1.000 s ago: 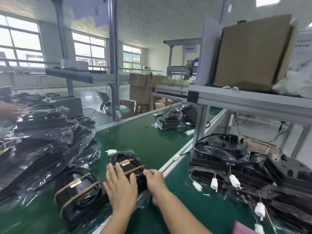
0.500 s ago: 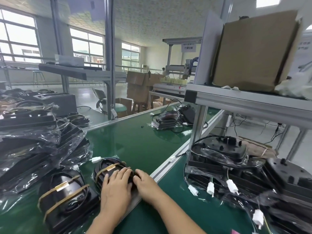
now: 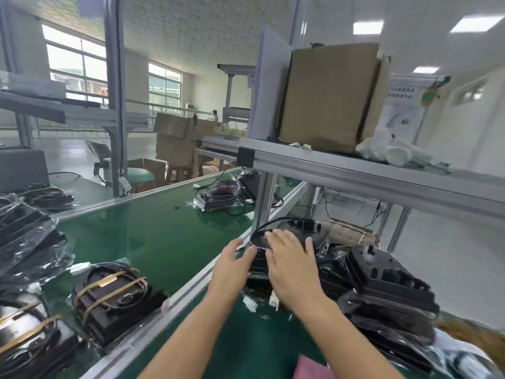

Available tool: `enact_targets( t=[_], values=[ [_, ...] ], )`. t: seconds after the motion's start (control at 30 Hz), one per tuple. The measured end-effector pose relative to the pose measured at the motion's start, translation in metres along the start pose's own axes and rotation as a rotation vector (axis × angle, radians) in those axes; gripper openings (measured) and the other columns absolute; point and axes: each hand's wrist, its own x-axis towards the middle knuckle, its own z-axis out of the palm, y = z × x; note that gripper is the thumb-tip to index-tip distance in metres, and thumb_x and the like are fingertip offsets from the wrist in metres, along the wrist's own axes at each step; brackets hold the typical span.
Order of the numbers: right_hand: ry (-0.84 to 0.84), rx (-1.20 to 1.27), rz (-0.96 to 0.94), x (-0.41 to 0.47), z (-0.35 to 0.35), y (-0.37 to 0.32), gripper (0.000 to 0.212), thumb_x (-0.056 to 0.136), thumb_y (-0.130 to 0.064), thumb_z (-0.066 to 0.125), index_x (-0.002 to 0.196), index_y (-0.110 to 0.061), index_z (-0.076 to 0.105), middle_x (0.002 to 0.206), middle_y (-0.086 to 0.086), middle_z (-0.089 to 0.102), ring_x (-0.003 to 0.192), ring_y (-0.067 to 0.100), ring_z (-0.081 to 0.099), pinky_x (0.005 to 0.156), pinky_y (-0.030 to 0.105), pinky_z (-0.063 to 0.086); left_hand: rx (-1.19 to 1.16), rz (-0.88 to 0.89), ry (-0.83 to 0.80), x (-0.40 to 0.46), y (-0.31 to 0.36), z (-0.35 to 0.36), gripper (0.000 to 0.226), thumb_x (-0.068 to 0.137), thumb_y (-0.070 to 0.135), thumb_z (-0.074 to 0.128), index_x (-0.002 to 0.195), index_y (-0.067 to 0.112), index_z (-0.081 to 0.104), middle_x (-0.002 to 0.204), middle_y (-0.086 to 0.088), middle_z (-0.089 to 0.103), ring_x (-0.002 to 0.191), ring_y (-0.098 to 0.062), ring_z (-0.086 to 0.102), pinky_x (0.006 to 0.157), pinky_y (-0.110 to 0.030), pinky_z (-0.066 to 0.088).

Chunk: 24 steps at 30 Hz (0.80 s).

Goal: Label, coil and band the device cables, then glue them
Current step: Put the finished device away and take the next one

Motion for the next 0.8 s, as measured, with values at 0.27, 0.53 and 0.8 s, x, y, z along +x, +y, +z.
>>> enact_targets(
  t=[0.27,0.53,0.8],
  values=[
    [-0.073,0.208,0.386,-0.001,-0.012,0.05,0.051,0.101,-0.034,0.037,0.147,-0.014,0.029,0.146,0.008,0.04,0.134,0.028,0.037,0.107,0.039,0.036,-0.011,-0.362,-0.014,0.059,0.029,0.057,0.08,0.087,0.066,0.048,0.14,0.006,0.046,0.145,-0.017,0.044,0.138,-0.035,0.03,0.114,-0.047,0.027],
    [-0.146,0.416,0.488,-0.008,0.0,0.056,0.038,0.099,-0.03,0.036,0.131,-0.012,0.047,0.136,0.008,0.052,0.129,0.03,0.036,0.096,0.037,0.036,-0.062,-0.283,0.057,0.062,0.037,0.075,0.016,0.077,0.025,0.069,0.084,0.01,0.068,0.076,-0.007,0.063,0.074,-0.025,0.06,0.073,-0.034,0.053],
    [-0.053,0.807,0.541,-0.026,-0.002,0.058,0.043,0.098,-0.024,0.044,0.141,-0.02,0.046,0.14,-0.003,0.052,0.104,0.008,0.05,0.086,0.026,0.038,-0.381,-0.209,0.142,0.04,0.046,0.076,0.039,0.074,0.007,0.078,0.105,0.013,0.055,0.093,-0.005,0.06,0.075,-0.02,0.057,0.066,-0.03,0.046]
  ],
)
